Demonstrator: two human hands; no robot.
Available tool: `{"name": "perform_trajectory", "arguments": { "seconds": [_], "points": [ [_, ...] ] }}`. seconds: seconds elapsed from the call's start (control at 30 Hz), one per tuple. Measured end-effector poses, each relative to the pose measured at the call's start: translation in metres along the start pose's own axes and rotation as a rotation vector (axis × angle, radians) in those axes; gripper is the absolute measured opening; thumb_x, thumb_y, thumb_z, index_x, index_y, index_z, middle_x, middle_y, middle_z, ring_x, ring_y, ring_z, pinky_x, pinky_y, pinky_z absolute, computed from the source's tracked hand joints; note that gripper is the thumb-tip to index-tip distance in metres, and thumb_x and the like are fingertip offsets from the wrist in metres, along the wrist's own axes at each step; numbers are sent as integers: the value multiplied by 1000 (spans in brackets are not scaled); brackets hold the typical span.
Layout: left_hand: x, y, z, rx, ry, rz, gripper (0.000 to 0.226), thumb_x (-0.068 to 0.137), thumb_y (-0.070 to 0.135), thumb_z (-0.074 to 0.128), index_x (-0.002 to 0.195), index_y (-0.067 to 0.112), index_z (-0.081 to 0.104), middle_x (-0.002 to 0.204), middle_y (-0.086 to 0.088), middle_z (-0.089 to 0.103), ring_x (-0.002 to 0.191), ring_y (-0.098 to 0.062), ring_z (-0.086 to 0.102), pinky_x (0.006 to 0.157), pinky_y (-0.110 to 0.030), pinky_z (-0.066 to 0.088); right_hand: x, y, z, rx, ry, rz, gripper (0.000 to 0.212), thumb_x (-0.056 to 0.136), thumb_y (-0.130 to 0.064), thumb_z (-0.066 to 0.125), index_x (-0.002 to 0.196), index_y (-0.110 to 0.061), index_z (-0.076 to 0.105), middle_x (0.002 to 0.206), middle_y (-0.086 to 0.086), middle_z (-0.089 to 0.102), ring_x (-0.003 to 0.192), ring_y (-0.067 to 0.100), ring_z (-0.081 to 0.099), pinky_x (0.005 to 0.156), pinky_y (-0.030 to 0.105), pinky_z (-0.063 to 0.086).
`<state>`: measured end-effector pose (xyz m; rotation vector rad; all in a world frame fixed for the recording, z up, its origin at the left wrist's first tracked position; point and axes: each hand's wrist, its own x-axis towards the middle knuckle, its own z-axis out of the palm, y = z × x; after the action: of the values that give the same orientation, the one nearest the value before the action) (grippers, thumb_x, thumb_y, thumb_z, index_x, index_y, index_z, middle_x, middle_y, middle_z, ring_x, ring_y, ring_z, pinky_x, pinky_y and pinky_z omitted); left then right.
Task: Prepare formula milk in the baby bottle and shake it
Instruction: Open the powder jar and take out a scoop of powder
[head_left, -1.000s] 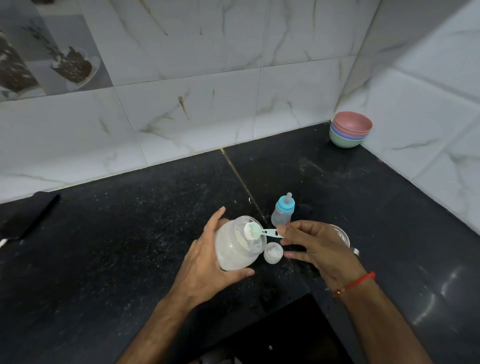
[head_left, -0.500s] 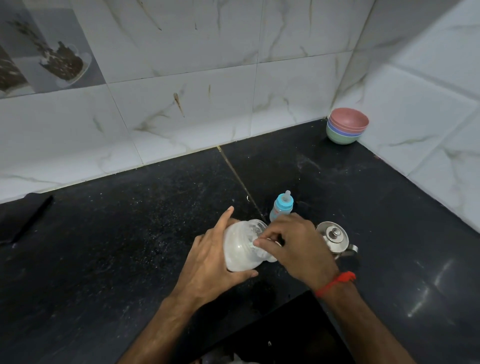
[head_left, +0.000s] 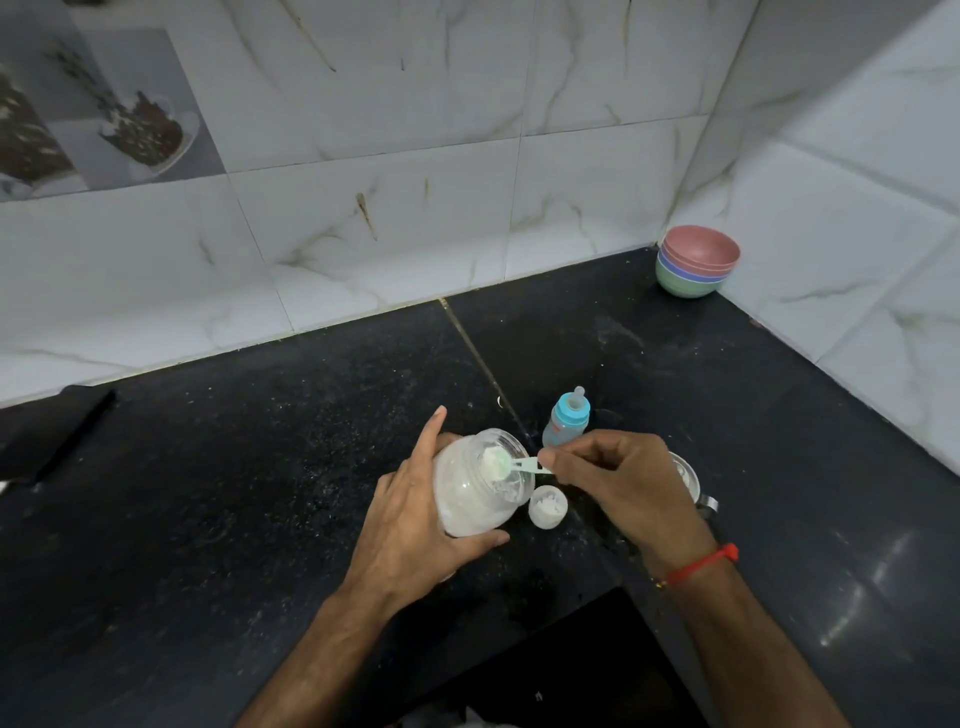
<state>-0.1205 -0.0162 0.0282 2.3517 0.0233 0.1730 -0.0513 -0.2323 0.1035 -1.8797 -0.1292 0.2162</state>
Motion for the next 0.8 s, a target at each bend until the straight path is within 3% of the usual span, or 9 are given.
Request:
{"name": "perform_trajectory", "arguments": {
  "seconds": [0.23, 0.47, 0.6, 0.67, 0.73, 0.8],
  "points": [
    [-3, 9, 3, -12, -24, -34, 144, 60, 58, 94, 151, 56, -17, 132, 63, 22, 118, 41, 21, 109, -34, 34, -6, 11, -2, 10, 0, 66, 12, 81, -22, 85, 72, -18, 80, 71, 2, 77, 63, 3, 67, 61, 13, 51],
    [-6, 10, 7, -12, -36, -18, 144, 58, 63, 92, 148, 62, -20, 134, 57, 29, 120, 36, 27, 113, -32, 33, -11, 25, -5, 106, -17, 152, 18, 85, -16, 82, 76, -1, 77, 61, -2, 71, 51, -2, 59, 53, 8, 44],
    [-6, 8, 8, -31, -26, -21, 144, 59, 60, 93, 148, 61, -19, 133, 59, 27, 120, 38, 25, 110, -32, 32, -11, 36, -9, 199, -2, 221, 24, 83, -24, 83, 74, -3, 77, 68, 16, 59, 50, 12, 39, 47, 19, 32],
    [-6, 7, 8, -35, -24, -17, 144, 59, 59, 94, 151, 58, -17, 133, 59, 27, 120, 38, 25, 110, -32, 32, -11, 42, -9, 256, -12, 243, 23, 80, -28, 84, 74, -7, 78, 67, 14, 59, 52, 14, 38, 47, 22, 32],
    [-7, 4, 8, -47, -23, -26, 144, 60, 58, 94, 155, 52, -14, 133, 58, 29, 118, 34, 31, 110, -34, 33, -12, 45, -9, 382, -8, 271, 21, 78, -26, 83, 79, -6, 76, 66, 9, 62, 52, 13, 41, 45, 21, 35],
    [-10, 1, 8, -59, -20, -56, 144, 60, 58, 94, 158, 48, -11, 133, 53, 33, 113, 19, 39, 113, -37, 34, -14, 48, -9, 501, 30, 286, 22, 78, -22, 79, 84, -2, 71, 64, 7, 65, 50, 12, 42, 42, 21, 35]
  ]
}}
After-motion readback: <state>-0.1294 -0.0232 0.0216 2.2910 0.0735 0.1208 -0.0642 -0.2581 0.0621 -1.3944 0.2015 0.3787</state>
